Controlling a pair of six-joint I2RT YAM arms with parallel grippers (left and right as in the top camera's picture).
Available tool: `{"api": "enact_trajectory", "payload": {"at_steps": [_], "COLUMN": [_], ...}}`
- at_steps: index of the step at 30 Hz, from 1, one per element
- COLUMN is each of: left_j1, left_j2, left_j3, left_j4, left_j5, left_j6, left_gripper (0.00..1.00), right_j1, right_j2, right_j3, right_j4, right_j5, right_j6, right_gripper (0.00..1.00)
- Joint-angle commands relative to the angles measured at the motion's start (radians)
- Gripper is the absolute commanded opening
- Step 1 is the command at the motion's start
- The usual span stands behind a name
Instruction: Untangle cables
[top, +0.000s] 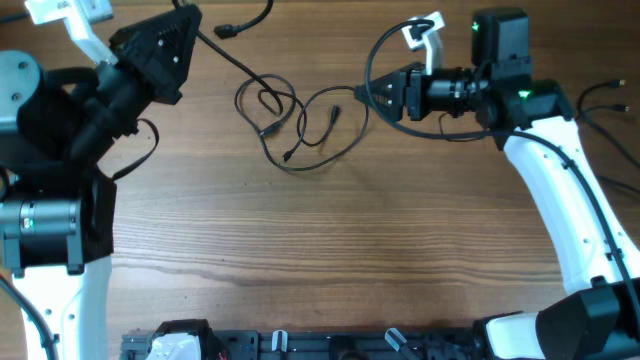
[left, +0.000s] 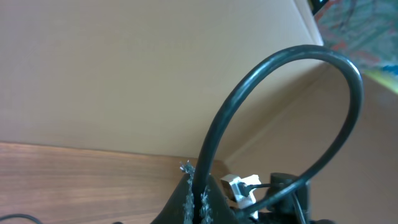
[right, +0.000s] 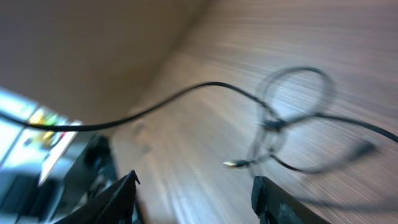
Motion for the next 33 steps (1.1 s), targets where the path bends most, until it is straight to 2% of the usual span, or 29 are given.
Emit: {"api": "enact_trajectory", "payload": {"at_steps": [1,6,7,10,12,14,15,17,20,22,23,24,25,26,27,28,30,33], "left_j1": [-0.001,-0.001,-0.001,0.001,0.001,0.001,0.001,0.001,0.001,0.001,0.001,0.001,0.001,0.000,0.001,0.001,0.001,0.000], "left_j2": [0.011,0.053,0.080,0.093,0.094,0.093,0.093,0.094,0.101,0.105,0.108,0.112,0.120,0.128,0.138,0.150,0.176,0.229], "left_j3": [0.010,0.010,0.010,0.010,0.010,0.010,0.010,0.010,0.010,0.010,0.010,0.010,0.010,0.010,0.010,0.010,0.010,0.010], "left_j4": [-0.059,-0.159,-0.161,-0.138,-0.126,-0.099,-0.092,-0.096,-0.130,-0.185,-0.202,-0.220,-0.241,-0.264,-0.294,-0.323,-0.385,-0.458], "left_j5": [0.017,0.032,0.067,0.101,0.107,0.132,0.136,0.135,0.092,0.024,0.005,-0.013,-0.047,-0.074,-0.107,-0.137,-0.198,-0.221], "left_j6": [-0.149,-0.247,-0.309,-0.325,-0.334,-0.351,-0.350,-0.345,-0.338,-0.338,-0.338,-0.338,-0.338,-0.338,-0.338,-0.338,-0.325,-0.208], "left_gripper": [0.04,0.04,0.04,0.04,0.04,0.04,0.04,0.04,0.04,0.06,0.10,0.19,0.41,0.72,0.95,1.00,1.00,1.00], "right_j1": [0.082,0.189,0.249,0.288,0.299,0.304,0.304,0.303,0.292,0.282,0.280,0.280,0.280,0.280,0.280,0.280,0.280,0.280], "right_j2": [-0.001,-0.001,-0.001,0.000,0.000,0.000,0.000,0.000,0.000,0.000,0.000,0.000,0.000,0.000,0.000,0.000,-0.001,-0.001], "right_j3": [0.015,0.015,0.015,0.015,0.015,0.015,0.015,0.015,0.015,0.015,0.015,0.015,0.015,0.015,0.015,0.016,0.025,0.065], "right_j4": [0.085,0.252,0.312,0.309,0.284,0.258,0.253,0.255,0.257,0.257,0.256,0.256,0.255,0.255,0.256,0.257,0.278,0.328], "right_j5": [-0.193,-0.253,-0.257,-0.209,-0.158,-0.107,-0.094,-0.093,-0.001,0.038,0.050,0.076,0.110,0.132,0.148,0.159,0.167,0.166], "right_j6": [-0.066,-0.085,-0.101,-0.107,-0.106,-0.096,-0.096,-0.094,-0.024,0.008,0.016,0.035,0.069,0.094,0.129,0.159,0.246,0.366], "right_gripper": [0.66,0.67,0.67,0.64,0.57,0.43,0.33,0.18,0.05,0.04,0.04,0.04,0.04,0.04,0.04,0.04,0.04,0.04]}}
